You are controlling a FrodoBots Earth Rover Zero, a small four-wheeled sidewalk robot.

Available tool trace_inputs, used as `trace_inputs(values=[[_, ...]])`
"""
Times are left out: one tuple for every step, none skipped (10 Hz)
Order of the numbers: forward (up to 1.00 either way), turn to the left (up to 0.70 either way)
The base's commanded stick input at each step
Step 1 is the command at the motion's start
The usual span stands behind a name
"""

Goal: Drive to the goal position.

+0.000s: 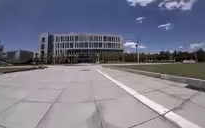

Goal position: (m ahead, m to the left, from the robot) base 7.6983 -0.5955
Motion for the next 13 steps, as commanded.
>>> trace_inputs(values=[[0.5,0.0],[0.5,0.0],[0.5,0.0],[0.5,0.0],[0.5,0.0],[0.5,0.0],[0.5,0.0],[0.5,0.0],[0.5,0.0],[0.5,0.0],[0.5,0.0],[0.5,0.0],[0.5,0.0]])
